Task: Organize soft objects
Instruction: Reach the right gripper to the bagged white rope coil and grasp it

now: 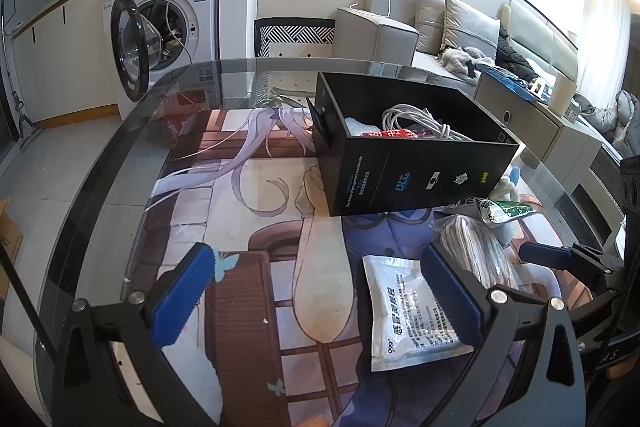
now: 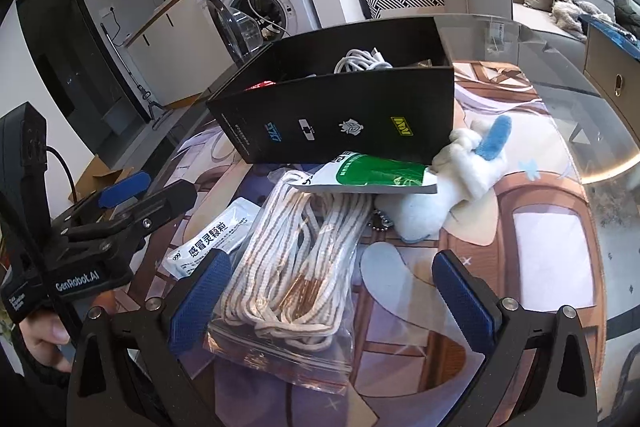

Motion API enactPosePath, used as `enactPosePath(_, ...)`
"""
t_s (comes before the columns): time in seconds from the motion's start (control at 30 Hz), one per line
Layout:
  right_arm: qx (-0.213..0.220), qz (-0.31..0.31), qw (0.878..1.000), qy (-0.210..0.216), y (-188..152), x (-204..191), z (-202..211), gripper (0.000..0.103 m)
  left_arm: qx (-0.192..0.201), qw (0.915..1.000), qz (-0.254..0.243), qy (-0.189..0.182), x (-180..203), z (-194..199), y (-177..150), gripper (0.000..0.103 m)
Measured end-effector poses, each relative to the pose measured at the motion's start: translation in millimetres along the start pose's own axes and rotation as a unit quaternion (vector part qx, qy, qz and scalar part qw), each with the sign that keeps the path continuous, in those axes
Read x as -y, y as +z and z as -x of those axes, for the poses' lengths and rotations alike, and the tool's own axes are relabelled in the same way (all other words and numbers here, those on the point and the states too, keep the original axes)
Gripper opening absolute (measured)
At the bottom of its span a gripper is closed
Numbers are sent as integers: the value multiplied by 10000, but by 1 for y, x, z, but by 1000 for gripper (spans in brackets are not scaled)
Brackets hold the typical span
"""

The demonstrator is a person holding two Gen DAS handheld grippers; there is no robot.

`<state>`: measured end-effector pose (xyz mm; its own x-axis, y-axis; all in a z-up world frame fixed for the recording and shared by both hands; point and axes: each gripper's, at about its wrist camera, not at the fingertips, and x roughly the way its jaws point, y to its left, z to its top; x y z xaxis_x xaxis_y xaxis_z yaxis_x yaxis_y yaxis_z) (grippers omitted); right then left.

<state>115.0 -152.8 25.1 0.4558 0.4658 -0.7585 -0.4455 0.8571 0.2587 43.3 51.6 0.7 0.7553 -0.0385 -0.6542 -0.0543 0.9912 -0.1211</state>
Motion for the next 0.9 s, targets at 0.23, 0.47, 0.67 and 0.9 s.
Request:
enactPosePath(0.23, -7, 94, 9997, -247, 4, -10, -9, 102, -23, 10000, 53, 20, -1, -3, -1, 103)
enactPosePath(0.47, -111, 288, 9982, -521, 0, -7, -12, 103, -58, 10000, 9, 1, 1, -2, -2, 103)
enactPosePath(0.67, -190, 558, 9965, -592, -1, -1, -8, 103, -110, 9999, -90, -48, 6, -2, -3, 103)
enactPosePath(0.9, -205, 884, 9949, -438, -5, -5, -4, 102, -110, 9999, -65, -32, 6, -2, -2, 103)
